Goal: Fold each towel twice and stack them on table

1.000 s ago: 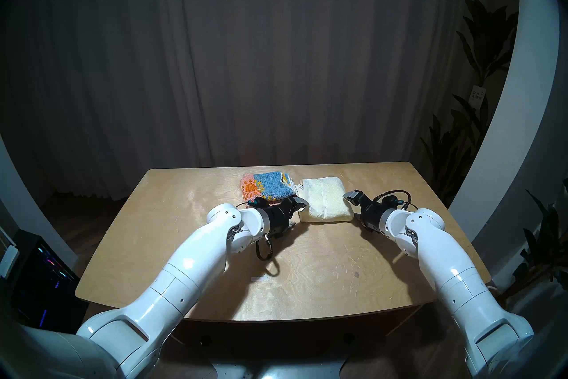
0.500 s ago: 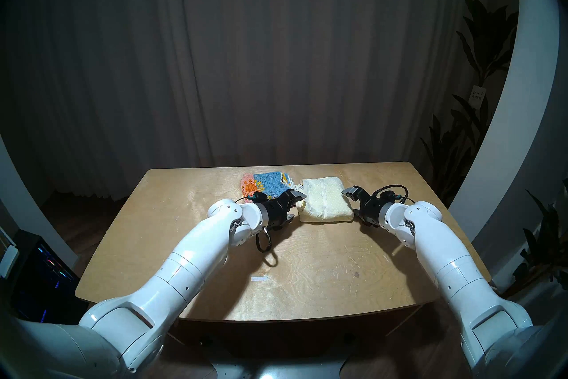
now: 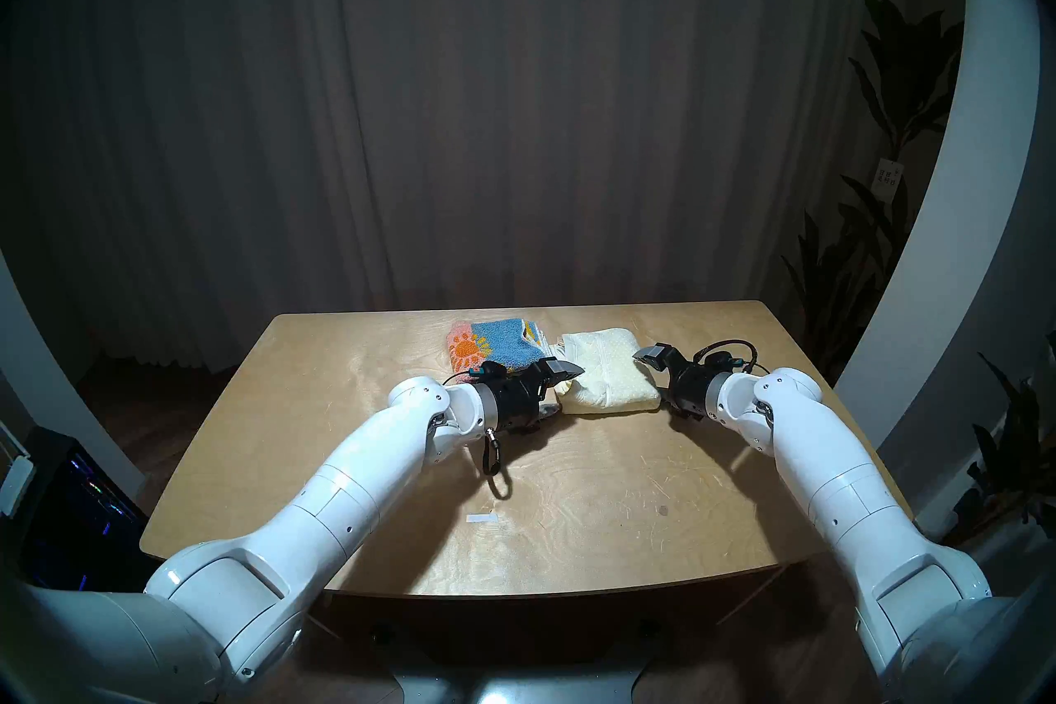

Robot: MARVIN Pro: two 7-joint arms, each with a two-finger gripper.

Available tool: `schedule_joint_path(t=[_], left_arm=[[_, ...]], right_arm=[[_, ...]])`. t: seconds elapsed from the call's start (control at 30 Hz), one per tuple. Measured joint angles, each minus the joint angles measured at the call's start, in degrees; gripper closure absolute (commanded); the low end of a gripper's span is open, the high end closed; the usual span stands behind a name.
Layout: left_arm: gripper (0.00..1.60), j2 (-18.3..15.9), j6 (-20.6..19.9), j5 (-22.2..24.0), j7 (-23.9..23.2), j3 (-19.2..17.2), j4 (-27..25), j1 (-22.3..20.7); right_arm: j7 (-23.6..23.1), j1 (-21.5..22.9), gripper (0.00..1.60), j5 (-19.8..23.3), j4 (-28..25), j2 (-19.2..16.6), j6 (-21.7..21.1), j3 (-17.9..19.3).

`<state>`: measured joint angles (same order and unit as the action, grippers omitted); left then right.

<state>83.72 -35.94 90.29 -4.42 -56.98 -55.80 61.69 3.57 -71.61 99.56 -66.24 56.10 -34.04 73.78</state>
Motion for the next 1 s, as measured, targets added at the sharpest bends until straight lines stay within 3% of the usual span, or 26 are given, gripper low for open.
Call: schedule_joint_path(t=[0.67,0.8,1.0], left_arm=[[0.00,1.18,0.03,-4.77,-14.20,3.89,11.81,-6.36],[0.00,1.51,-0.20,-5.89,-15.03,5.02,13.21,-7.58],[0.00,2.33,-0.41,-6.54,-15.02,5.70,15.02,-8.98]], right_arm=[[-3.71,3.68,0.06,-0.56,4.86,0.07,-3.49,-2.35],[-4.86,3.78,0.00,-1.03,5.47,-0.03,-3.75,-2.58],[-6.25,4.23,0.11,-1.49,6.42,-0.11,-4.38,-2.90]])
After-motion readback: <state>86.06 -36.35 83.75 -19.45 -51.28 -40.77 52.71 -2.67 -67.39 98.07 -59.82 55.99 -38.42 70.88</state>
